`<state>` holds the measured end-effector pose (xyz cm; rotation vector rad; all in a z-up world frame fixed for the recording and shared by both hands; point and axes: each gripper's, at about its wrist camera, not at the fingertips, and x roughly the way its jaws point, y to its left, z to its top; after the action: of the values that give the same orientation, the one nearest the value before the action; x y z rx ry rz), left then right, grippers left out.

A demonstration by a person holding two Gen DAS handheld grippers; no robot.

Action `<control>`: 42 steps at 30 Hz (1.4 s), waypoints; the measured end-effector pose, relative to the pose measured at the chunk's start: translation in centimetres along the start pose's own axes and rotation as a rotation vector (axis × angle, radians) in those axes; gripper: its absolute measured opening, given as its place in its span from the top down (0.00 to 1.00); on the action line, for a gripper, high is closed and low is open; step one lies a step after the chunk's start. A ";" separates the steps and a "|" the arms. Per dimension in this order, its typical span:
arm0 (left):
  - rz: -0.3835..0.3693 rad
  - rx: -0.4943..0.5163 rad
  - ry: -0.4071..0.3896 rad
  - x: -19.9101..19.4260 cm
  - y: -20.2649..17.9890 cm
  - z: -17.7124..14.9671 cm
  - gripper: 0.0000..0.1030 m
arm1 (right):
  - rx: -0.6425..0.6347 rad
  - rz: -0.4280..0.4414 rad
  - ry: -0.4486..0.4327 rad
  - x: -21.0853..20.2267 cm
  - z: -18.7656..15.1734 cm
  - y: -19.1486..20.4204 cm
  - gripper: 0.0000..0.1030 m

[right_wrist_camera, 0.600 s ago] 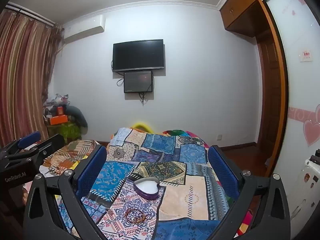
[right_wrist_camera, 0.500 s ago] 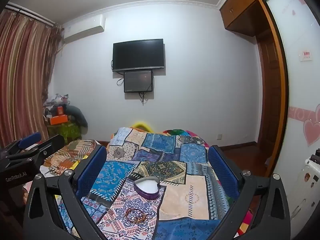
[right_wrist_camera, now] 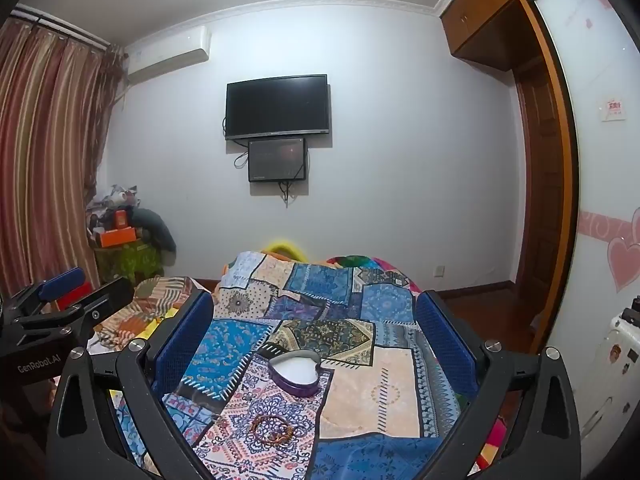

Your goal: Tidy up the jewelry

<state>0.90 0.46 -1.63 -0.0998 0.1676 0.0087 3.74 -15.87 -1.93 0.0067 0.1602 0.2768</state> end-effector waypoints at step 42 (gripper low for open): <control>-0.002 0.007 0.021 0.3 0.5 -0.2 0.00 | 0.003 0.001 0.018 0.2 -0.7 0.2 0.02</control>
<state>1.12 0.96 -1.91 -0.0928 0.1886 0.0049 3.77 -15.61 -2.68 0.0071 0.1782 0.2779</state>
